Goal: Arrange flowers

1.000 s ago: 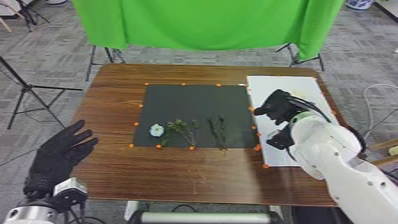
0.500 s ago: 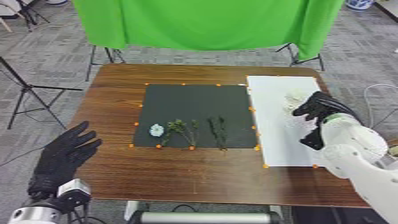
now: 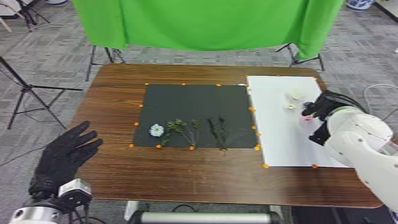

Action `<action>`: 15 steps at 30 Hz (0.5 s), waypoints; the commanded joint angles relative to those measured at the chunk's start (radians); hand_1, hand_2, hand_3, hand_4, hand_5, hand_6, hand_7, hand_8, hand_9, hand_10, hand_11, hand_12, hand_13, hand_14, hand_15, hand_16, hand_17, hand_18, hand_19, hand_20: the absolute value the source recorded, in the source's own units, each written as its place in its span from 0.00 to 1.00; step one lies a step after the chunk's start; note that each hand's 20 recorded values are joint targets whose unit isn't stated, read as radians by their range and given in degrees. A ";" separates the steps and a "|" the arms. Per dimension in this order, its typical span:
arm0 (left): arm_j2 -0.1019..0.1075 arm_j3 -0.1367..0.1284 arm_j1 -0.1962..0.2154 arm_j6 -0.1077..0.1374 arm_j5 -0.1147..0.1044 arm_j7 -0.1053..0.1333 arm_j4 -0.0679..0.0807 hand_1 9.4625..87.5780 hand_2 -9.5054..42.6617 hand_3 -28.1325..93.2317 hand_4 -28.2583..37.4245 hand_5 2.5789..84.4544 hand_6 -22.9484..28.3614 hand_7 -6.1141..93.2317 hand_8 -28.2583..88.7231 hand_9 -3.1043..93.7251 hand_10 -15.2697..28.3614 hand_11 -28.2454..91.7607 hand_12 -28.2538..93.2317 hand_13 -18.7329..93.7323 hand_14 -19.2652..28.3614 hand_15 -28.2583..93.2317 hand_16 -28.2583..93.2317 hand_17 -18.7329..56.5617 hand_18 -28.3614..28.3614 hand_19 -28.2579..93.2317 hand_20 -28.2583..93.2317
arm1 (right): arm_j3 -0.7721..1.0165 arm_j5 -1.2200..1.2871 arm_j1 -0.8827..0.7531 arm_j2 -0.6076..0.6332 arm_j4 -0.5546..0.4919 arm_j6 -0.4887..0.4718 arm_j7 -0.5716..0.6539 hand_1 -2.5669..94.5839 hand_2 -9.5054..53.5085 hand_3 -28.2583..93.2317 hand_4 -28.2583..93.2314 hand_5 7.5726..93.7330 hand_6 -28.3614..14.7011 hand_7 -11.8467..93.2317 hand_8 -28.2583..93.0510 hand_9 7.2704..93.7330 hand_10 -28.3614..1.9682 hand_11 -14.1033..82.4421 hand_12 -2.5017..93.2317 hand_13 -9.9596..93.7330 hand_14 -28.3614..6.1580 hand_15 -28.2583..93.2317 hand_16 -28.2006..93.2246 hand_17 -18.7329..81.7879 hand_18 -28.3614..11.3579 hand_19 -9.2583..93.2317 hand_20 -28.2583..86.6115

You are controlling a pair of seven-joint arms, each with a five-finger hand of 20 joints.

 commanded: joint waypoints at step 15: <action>-0.011 -0.001 0.000 -0.002 -0.014 -0.004 -0.002 0.18 0.29 0.91 0.11 0.42 0.65 0.20 0.16 0.37 0.80 0.44 0.30 0.39 0.96 0.61 0.16 0.13 0.93 0.73 0.17 | -0.287 -0.056 0.126 0.032 0.074 0.170 0.032 0.44 0.00 0.94 0.00 0.63 0.64 0.37 0.15 0.75 0.49 0.48 0.23 0.82 0.63 0.92 0.33 0.52 0.19 1.00 0.30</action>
